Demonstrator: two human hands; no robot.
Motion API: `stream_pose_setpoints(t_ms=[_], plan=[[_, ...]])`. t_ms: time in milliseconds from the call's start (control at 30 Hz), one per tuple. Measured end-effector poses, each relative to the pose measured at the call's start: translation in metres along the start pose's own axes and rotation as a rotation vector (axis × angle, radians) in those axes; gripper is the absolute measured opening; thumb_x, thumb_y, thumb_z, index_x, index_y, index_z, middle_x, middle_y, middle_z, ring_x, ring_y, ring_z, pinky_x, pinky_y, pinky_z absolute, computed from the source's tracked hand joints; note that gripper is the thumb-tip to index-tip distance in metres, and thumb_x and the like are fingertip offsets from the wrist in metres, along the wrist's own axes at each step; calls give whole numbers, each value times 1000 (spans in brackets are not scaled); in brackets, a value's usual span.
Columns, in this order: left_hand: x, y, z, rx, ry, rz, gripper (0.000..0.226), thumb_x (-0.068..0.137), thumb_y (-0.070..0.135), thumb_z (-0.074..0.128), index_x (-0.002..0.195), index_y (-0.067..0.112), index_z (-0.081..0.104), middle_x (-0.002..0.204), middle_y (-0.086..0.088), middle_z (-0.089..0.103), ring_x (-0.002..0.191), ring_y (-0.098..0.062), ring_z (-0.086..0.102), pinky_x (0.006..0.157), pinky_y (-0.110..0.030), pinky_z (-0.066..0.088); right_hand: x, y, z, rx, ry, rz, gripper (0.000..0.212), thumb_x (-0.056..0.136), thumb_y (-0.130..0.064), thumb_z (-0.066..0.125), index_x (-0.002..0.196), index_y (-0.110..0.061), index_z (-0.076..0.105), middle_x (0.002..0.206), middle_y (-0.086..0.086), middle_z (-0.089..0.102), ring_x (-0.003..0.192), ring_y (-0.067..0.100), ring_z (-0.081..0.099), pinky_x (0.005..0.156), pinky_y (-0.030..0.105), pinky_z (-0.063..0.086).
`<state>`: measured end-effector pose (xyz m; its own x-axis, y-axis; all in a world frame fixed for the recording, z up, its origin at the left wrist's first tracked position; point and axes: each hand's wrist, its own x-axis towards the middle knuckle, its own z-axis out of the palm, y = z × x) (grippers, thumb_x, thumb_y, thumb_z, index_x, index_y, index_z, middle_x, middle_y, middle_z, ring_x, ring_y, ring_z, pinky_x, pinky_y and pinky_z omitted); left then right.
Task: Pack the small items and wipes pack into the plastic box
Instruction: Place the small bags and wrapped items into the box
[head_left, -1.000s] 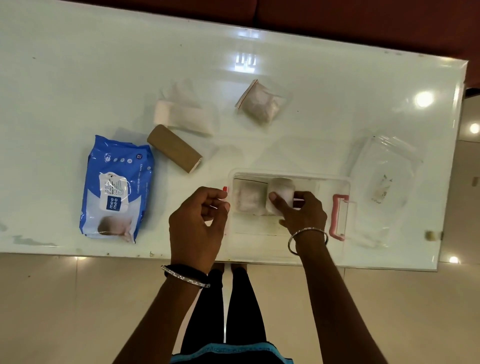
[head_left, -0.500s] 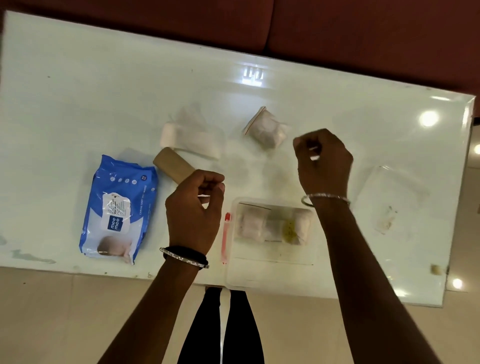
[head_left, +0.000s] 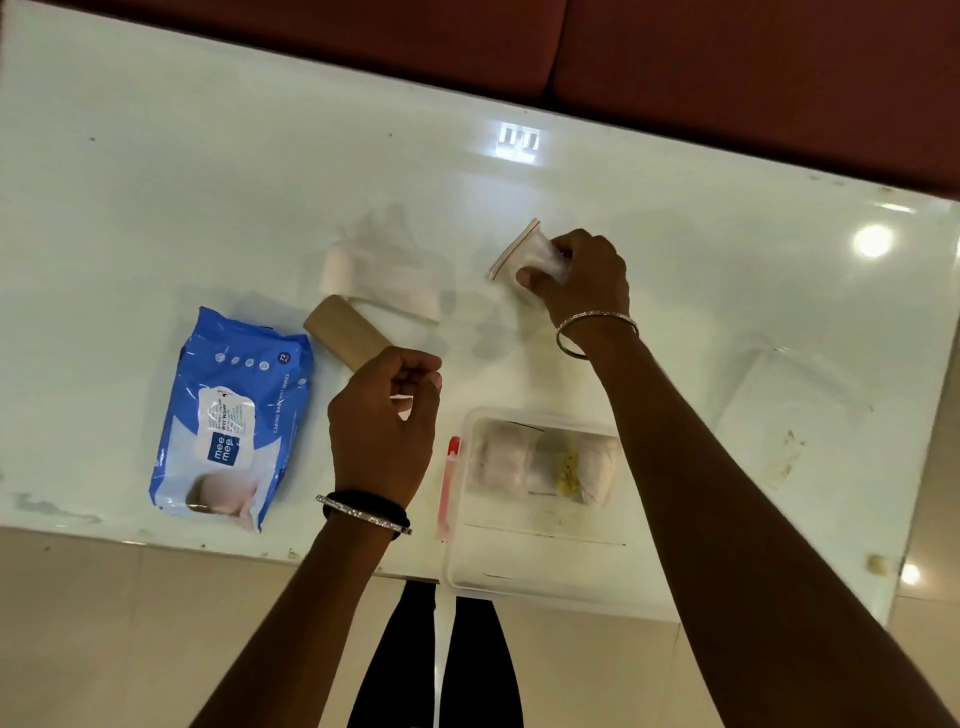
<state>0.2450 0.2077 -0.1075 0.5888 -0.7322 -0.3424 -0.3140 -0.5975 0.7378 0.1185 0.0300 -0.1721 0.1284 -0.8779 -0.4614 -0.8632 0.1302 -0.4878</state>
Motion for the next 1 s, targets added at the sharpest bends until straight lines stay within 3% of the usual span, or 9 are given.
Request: stream_pose_setpoints(t_ms=[133, 233, 300, 433, 500, 633, 800, 900, 1000], plan=[[-2, 0, -1, -4, -10, 9, 10, 89, 15, 64, 97, 20, 68, 82, 17, 64, 76, 6, 61, 66, 1, 45, -16, -3, -15, 172, 62, 83, 44, 77, -38, 78, 109, -10, 67, 107, 5, 69, 101, 25, 64, 80, 26, 45], [-7, -2, -2, -3, -18, 18, 10, 89, 15, 64, 98, 19, 68, 84, 14, 65, 76, 7, 61, 66, 2, 44, -50, -2, -42, 516, 104, 107, 40, 77, -37, 78, 105, -9, 68, 100, 2, 71, 93, 23, 68, 85, 37, 57], [-12, -3, -4, -8, -24, 13, 10, 89, 15, 64, 98, 18, 68, 86, 12, 66, 76, 6, 61, 66, 1, 45, -85, 4, -59, 730, 82, 85, 40, 77, -34, 79, 106, -9, 67, 103, 6, 73, 95, 25, 69, 84, 42, 59], [-28, -6, -9, -29, -44, -2, 10, 89, 16, 64, 97, 21, 67, 85, 15, 66, 76, 6, 63, 65, -1, 46, -157, 27, -74, 924, -74, 97, 42, 79, -25, 78, 117, -10, 66, 115, 9, 72, 107, 25, 68, 85, 36, 58], [-37, -9, -12, -31, -58, -21, 10, 89, 17, 63, 97, 22, 67, 86, 15, 67, 78, 4, 64, 64, -1, 46, -188, 40, -69, 878, -172, 156, 43, 77, -24, 80, 114, -9, 66, 113, 11, 72, 106, 29, 68, 86, 40, 58], [-58, -15, -18, -15, -79, -37, 10, 89, 18, 64, 98, 22, 68, 90, 14, 68, 80, 2, 65, 64, -1, 46, -227, 58, -43, 689, -233, 289, 35, 73, -21, 84, 104, -14, 68, 99, 5, 76, 89, 21, 74, 78, 36, 60], [-84, -27, -21, -6, -174, -112, 15, 84, 29, 70, 98, 24, 67, 88, 12, 69, 79, 1, 65, 60, -4, 48, -237, 63, -6, 255, -211, 250, 36, 73, -37, 82, 98, -15, 67, 90, -1, 72, 87, 17, 70, 79, 31, 57], [-92, -32, -20, 35, -214, -153, 21, 81, 37, 71, 99, 29, 64, 88, 14, 67, 74, -1, 67, 59, -14, 55, -229, 60, 12, 150, -211, 217, 39, 77, -39, 79, 103, -14, 66, 89, -4, 66, 86, 18, 65, 79, 30, 53], [-96, -33, -18, 23, -210, -158, 23, 81, 37, 71, 100, 27, 63, 81, 16, 66, 72, -5, 68, 62, -34, 62, -218, 60, 25, 109, -239, 198, 35, 79, -39, 77, 100, -14, 66, 88, -5, 63, 81, 16, 61, 72, 23, 44]])
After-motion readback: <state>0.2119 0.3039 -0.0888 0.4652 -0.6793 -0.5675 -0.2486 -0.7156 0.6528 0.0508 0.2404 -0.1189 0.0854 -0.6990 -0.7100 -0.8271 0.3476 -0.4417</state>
